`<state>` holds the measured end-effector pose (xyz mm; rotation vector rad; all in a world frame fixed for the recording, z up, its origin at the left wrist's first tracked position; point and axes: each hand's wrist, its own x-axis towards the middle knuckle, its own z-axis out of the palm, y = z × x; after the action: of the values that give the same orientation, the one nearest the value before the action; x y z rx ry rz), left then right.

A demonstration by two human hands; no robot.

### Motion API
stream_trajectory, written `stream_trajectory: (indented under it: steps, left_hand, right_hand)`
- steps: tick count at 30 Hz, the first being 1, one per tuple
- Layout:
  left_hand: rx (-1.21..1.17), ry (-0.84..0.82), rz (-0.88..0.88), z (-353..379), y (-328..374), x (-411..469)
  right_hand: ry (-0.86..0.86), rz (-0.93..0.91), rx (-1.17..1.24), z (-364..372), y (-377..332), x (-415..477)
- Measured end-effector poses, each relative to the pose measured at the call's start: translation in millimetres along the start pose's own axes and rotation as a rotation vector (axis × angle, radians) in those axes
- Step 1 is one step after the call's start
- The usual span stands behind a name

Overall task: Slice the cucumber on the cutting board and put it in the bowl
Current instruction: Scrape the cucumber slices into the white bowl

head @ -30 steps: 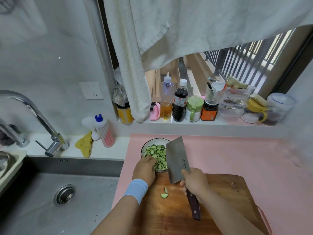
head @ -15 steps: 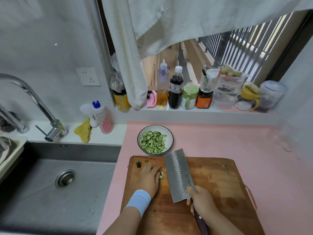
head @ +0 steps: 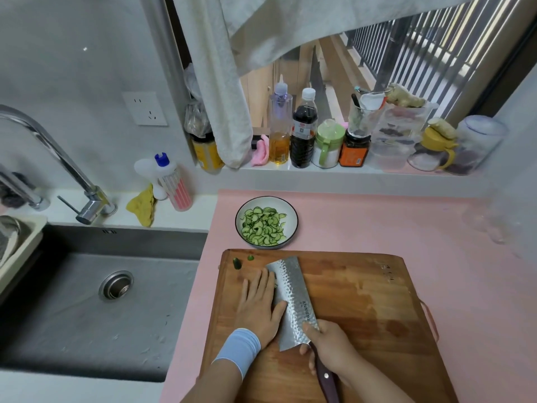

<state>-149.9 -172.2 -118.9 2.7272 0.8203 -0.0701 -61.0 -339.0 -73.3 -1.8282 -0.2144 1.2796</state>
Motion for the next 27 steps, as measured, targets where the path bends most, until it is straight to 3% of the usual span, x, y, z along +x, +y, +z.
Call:
stream_trajectory:
  steps: [5, 11, 16, 24, 27]
  left_hand:
    - [-0.044, 0.016, 0.05, -12, 3, 1]
    - [-0.048, 0.165, 0.176, -53, 5, 43]
    - [0.005, 0.127, 0.297, -85, -4, 95]
    - [-0.091, -0.001, 0.1, -91, -34, 140]
    - [-0.139, 0.078, 0.158, -86, -35, 143]
  right_hand:
    - [0.017, -0.05, 0.039, 4, -10, -6]
    - [0.088, -0.194, 0.056, -2, -59, 3]
    - [0.113, -0.219, 0.065, -9, -109, 24]
    - [0.201, -0.19, -0.02, -23, -146, 56]
    - [0.206, -0.178, -0.05, -26, -150, 64]
